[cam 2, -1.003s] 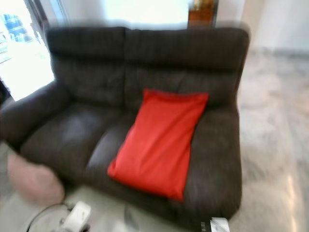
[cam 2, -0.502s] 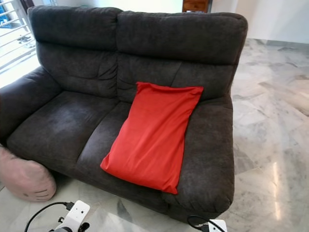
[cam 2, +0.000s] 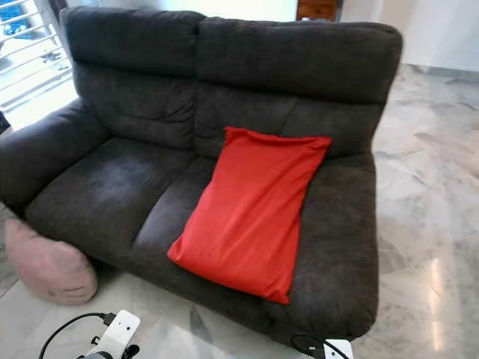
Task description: Move the pillow to the sofa from floor
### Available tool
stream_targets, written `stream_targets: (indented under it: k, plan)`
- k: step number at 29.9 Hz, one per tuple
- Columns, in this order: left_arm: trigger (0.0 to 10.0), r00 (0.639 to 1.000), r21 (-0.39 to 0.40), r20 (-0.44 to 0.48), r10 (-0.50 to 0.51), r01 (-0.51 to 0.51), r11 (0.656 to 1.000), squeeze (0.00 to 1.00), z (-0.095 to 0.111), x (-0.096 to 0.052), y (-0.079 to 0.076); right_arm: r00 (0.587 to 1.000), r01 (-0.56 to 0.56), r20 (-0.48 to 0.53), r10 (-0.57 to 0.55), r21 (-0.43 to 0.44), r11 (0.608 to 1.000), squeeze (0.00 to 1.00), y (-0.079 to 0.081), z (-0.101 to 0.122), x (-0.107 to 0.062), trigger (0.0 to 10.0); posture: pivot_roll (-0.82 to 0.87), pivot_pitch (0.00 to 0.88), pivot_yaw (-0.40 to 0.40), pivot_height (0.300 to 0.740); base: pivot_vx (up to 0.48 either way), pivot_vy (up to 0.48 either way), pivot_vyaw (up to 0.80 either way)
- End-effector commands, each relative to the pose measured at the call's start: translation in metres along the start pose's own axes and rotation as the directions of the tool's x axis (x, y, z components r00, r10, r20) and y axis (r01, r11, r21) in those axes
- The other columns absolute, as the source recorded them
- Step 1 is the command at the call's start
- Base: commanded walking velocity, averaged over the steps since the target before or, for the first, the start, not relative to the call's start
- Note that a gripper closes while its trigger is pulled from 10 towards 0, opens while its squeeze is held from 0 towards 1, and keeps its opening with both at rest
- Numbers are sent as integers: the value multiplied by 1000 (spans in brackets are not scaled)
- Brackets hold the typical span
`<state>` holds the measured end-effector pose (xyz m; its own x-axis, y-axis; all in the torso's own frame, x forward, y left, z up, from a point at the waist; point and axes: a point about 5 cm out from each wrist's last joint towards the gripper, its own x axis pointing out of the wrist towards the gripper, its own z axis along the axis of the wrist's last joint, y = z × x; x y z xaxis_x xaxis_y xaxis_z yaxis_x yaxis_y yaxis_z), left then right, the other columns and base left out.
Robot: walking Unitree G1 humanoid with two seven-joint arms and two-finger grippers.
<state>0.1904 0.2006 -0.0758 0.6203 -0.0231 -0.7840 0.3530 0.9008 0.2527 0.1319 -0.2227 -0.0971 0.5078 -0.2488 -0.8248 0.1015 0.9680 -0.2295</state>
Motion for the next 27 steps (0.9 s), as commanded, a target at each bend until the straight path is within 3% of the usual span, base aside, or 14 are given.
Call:
stream_targets:
  k: [1,27]
  plan:
    - [10000,1000,-9,-15,15,-16,1000,0,-2,-1,3,1000,1,-11,0,6,1000,0,1,-5,-1,10000,-34,1,38,740,0,270,0]
    - [10000,1000,-11,-23,8,-9,1000,0,-6,-1,1,1000,31,6,-31,49,998,0,3,0,-1,10000,-33,0,38,740,0,271,0]
